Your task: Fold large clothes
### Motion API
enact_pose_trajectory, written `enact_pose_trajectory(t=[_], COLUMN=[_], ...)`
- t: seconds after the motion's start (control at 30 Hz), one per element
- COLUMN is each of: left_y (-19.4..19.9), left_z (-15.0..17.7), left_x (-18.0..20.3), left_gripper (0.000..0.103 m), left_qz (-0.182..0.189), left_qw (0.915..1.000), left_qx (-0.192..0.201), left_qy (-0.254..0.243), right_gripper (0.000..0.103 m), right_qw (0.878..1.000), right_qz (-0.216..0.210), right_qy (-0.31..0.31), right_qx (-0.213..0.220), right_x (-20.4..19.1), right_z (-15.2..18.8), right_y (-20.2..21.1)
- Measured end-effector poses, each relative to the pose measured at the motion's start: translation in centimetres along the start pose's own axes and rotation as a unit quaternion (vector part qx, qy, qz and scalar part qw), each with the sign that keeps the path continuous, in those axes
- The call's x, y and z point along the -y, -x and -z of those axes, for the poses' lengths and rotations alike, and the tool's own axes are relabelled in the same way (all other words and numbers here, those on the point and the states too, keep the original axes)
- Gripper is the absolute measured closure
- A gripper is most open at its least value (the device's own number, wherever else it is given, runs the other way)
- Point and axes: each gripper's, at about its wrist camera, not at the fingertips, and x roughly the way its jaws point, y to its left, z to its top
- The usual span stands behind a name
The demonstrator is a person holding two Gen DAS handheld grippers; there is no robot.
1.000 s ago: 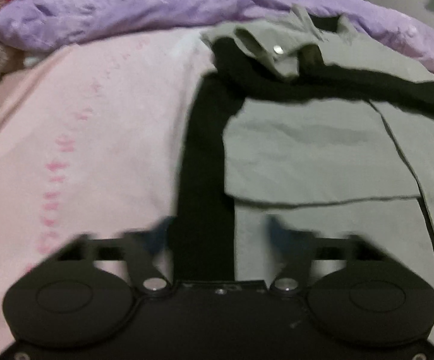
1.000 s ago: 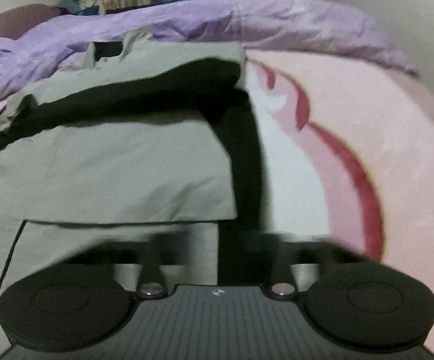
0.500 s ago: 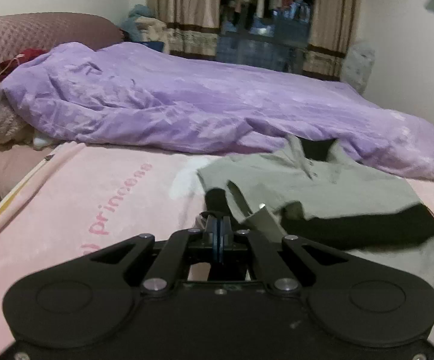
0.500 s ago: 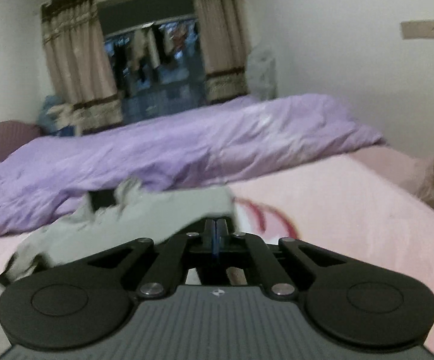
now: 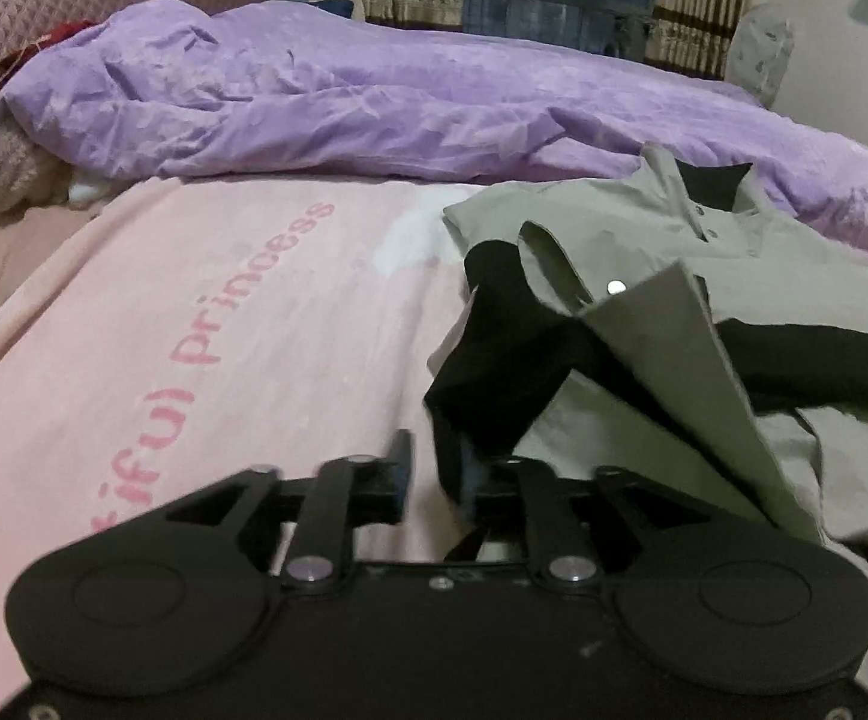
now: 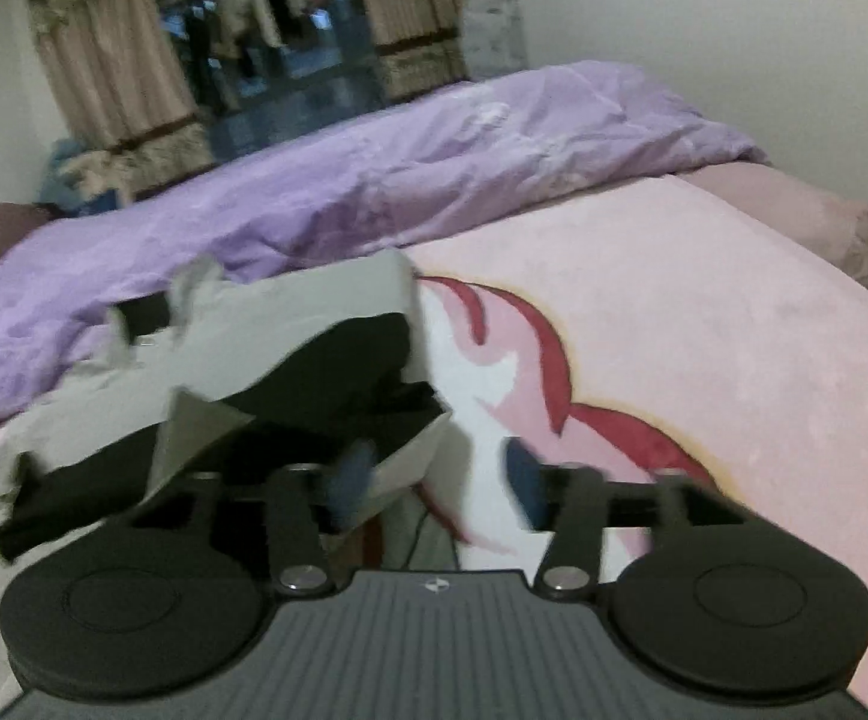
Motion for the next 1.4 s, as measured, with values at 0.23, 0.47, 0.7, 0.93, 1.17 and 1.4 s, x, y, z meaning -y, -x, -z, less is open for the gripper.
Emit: enact_pose_trajectory(t=[0.23, 0.47, 0.7, 0.93, 1.17, 1.4], left_y=[1.9, 2.2, 1.6, 0.0, 4.3, 7.7], left_z=[0.2, 0.6, 0.3, 0.5, -1.2, -5.5], left_x=[-1.4, 0.5, 1.1, 2.5, 3.0, 4.2], left_gripper=[0.024, 0.016, 0.002, 0.076, 0.092, 0.103], left_qz=[0.043, 0.09, 0.116, 0.147, 0.097, -0.049], left_qw=[0.9979, 0.9958, 0.9929, 0.9878, 0.9935, 0.9815], left_qx=[-0.008, -0.018, -0.026, -0.044, 0.059, 0.185], left_qy=[0.049, -0.001, -0.011, -0.024, 0.012, 0.012], right_gripper=[0.02, 0.022, 0.016, 0.036, 0.097, 0.097], right_qw=[0.993, 0.995, 0.991, 0.983, 0.995, 0.997], right_qz=[-0.108, -0.089, -0.131, -0.158, -0.065, 0.011], right_qy=[-0.027, -0.008, -0.009, 0.038, 0.075, 0.003], right_qx=[-0.033, -0.034, -0.027, -0.082, -0.004, 0.073], right_x=[0.3, -1.3, -0.4, -3.1, -6.8, -7.2], right_z=[0.3, 0.4, 0.4, 1.4, 2.6, -0.9], right_y=[2.3, 2.9, 4.8, 1.9, 3.1, 3.2])
